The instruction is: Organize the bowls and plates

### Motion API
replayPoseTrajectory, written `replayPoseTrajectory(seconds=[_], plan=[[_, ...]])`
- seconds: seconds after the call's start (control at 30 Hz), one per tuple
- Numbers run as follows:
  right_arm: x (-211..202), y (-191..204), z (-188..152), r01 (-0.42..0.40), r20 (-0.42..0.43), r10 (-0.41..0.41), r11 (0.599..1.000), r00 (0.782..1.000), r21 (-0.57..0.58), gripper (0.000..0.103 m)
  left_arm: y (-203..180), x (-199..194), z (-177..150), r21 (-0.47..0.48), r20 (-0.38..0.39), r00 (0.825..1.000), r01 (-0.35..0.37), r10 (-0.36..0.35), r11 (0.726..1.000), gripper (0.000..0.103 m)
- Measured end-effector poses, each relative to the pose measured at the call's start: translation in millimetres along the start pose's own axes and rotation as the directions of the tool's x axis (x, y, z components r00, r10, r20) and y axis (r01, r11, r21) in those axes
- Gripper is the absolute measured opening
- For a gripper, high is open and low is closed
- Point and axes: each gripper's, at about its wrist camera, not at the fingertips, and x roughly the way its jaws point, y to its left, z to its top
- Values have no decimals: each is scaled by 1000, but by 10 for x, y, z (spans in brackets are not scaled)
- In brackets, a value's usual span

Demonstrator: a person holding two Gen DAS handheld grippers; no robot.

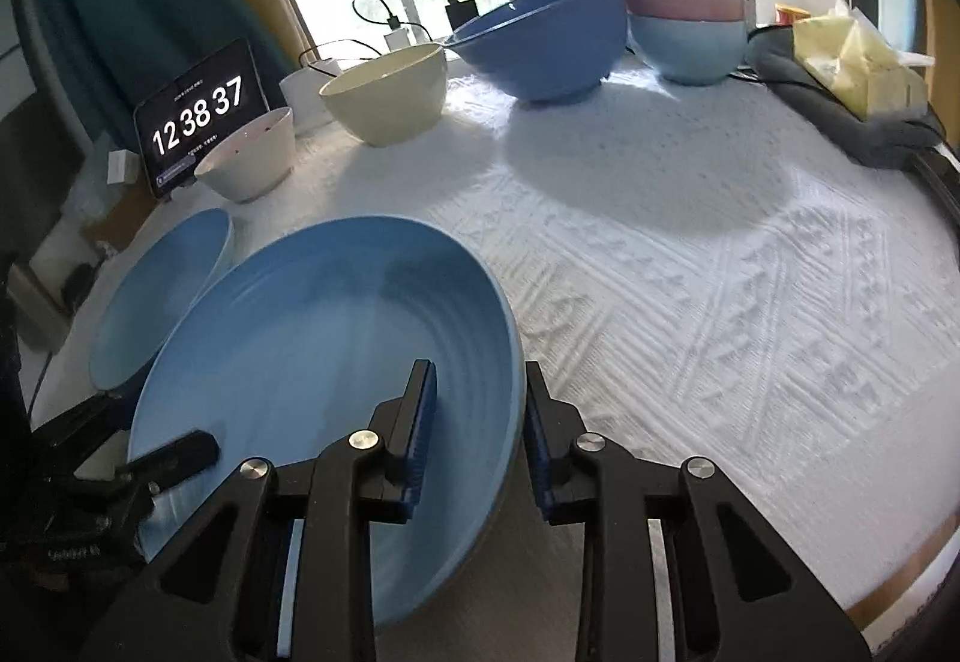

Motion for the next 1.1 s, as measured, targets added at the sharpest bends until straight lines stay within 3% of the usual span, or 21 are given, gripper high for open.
replayPoseTrajectory(seconds=[0.3, 0.6, 0.73, 0.93, 1.1], plan=[[154, -93, 192, 29, 18, -30, 998, 999, 62, 26, 65, 209, 252, -31, 7, 1000, 1, -1, 1000, 61], [234, -149, 297, 66, -13, -65, 992, 998, 103, 26, 75, 293, 423, -43, -73, 997, 5, -8, 999, 63], [148, -129, 337, 105, 20, -108, 988, 994, 116, 36, 81, 144, 329, -34, -57, 998, 8, -10, 999, 63], [-94, 70, 468, 149, 125, -155, 987, 980, 58, 47, 95, -317, 180, 23, 72, 995, -68, 66, 997, 69], [-163, 318, 621, 114, 183, -111, 993, 977, -6, 49, 396, -800, 220, -34, 232, 965, -116, 121, 993, 75]])
